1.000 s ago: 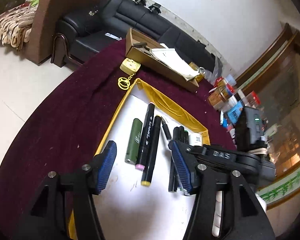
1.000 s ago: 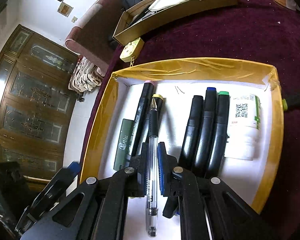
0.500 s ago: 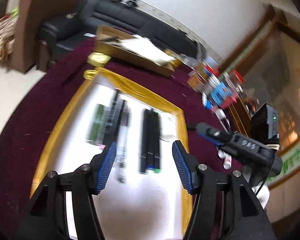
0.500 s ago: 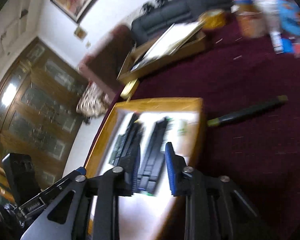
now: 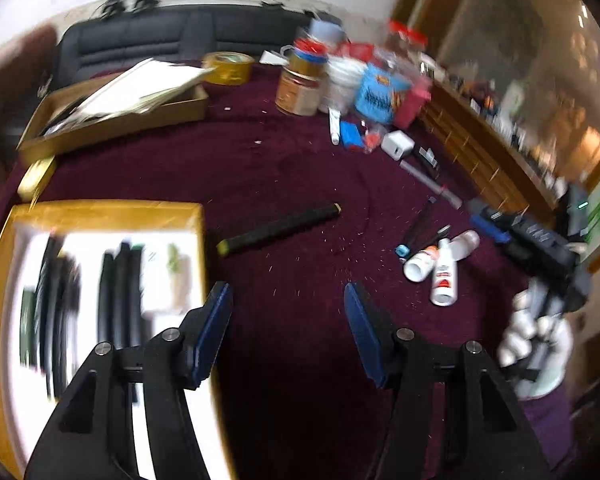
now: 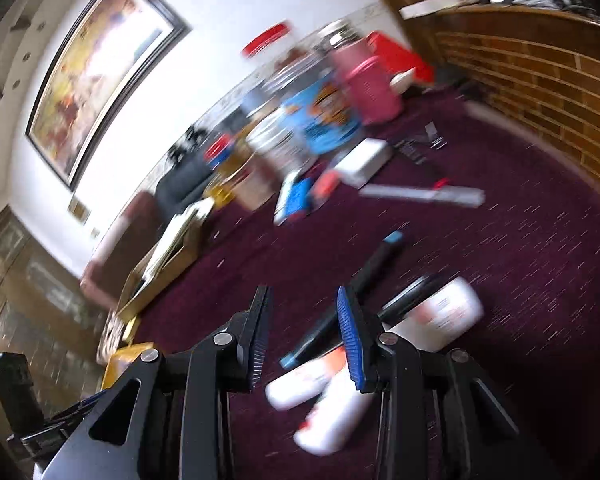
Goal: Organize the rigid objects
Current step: 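Return the left tool to the pile and grasp the yellow-ended black marker, then lift the yellow-ended marker with the left tool while the right tool grasps the teal-capped black marker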
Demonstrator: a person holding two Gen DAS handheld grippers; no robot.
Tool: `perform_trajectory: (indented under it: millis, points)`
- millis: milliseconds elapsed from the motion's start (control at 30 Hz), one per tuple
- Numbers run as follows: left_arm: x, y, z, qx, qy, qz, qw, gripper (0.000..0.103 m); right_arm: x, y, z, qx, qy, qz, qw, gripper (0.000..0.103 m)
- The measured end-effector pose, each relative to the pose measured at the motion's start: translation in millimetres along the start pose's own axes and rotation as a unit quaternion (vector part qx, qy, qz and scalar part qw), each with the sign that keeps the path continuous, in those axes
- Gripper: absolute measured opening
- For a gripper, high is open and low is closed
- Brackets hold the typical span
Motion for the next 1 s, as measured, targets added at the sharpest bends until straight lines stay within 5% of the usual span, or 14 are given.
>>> perform_trajectory:
  millis: [200, 400, 633, 700, 767, 1000]
  points:
    - [7, -22, -68, 0.046, -0.050, -0.006, 0.9977, 0.057, -36, -11, 5, -0.042, 0.005, -0.017, 0.999, 0.030]
    - [11, -36, -110, 0.062, -0.107, -0.047, 0.9911, 0.057, -42, -5, -9, -0.011, -0.007, -0.029, 0.999, 0.030]
    - [14, -41, -133, 0.081, -0.113, -0.059, 0.9884, 0.059, -42, -2, -10, -0.014, 0.004, -0.017, 1.000, 0.030]
    - [10, -36, -128, 0.088, -0.098, -0.058, 0.9896, 0.032, -43, -1, -13, -0.008, 0.009, -0.017, 1.000, 0.030]
    - [4, -26, -121, 0.094, -0.089, -0.058, 0.9899, 0.017, -44, -1, -14, -0.005, 0.012, -0.018, 1.000, 0.030]
    - [-18, 13, -98, 0.105, -0.051, -0.033, 0.9926, 0.012, -49, 0, -14, -0.002, 0.021, -0.021, 1.000, 0.030]
Point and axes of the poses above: each gripper's, at about its wrist camera, not at the fingertips, and z roughly against the way its jaws point, x to its left, y to its underside, the point moved 3 cm from there along -z, roughly the way its jaws point, and after that the axes turned 12 degrees about y, right-handed, at the moved point
